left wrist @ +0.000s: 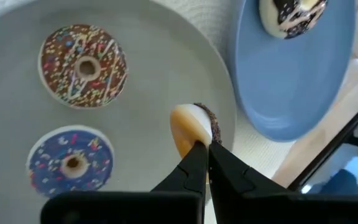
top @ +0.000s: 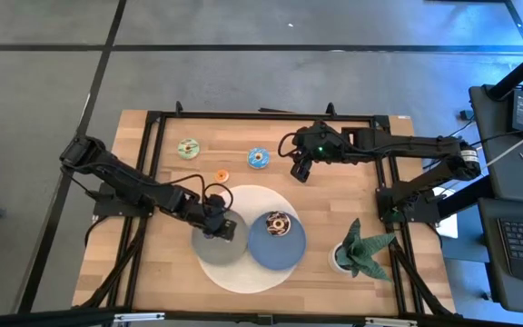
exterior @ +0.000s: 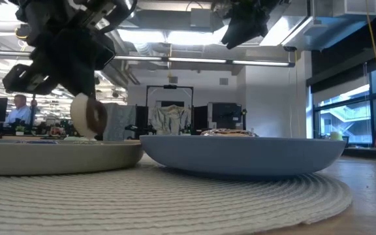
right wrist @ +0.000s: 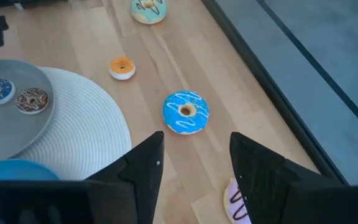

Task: Pick & Place donuts
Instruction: Put the small black donut on the gray plate

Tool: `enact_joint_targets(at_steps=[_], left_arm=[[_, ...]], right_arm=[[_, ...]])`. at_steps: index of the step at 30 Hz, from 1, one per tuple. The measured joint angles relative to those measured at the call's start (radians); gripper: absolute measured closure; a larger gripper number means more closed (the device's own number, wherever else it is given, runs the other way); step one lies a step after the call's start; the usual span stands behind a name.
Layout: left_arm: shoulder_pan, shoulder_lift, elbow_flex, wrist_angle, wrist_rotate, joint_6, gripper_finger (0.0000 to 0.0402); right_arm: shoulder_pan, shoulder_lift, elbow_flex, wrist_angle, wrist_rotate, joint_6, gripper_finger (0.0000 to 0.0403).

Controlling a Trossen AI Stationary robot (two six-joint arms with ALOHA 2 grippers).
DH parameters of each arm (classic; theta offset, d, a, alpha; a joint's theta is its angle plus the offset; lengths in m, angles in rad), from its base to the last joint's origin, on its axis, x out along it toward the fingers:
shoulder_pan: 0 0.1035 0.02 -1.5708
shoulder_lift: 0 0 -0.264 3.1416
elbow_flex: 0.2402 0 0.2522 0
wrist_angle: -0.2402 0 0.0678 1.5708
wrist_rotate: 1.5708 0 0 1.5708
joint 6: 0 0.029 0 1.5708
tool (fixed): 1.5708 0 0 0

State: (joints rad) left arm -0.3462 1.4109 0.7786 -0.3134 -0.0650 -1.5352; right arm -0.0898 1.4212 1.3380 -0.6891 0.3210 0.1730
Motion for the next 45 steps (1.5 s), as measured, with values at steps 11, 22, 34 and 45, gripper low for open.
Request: enact_joint_targets(at_steps=[11, 22, 34, 45], left_arm=[[0.001, 0.0, -0.042, 0.083, -0.046, -0.015, 0.0396], [0.001, 0.002, -0.042, 0.074, -0.046, -0.007, 0.0397], [0.001, 0.077, -0.042, 0.086, -0.046, -0.014, 0.0397], [0.001, 0.077, -0.042, 0.086, -0.051, -0.026, 0.0369]], right_arm=[[0.0, 0.0, 0.0, 0.0, 0.0, 0.001, 0.0218], [0.0, 0.0, -0.001, 0.003, 0.0, 0.001, 0.0218], [0.0, 0.001, -0.001, 0.004, 0.0, -0.002, 0.0218], [0.0, 0.001, -0.001, 0.004, 0.0, -0.002, 0.0217]])
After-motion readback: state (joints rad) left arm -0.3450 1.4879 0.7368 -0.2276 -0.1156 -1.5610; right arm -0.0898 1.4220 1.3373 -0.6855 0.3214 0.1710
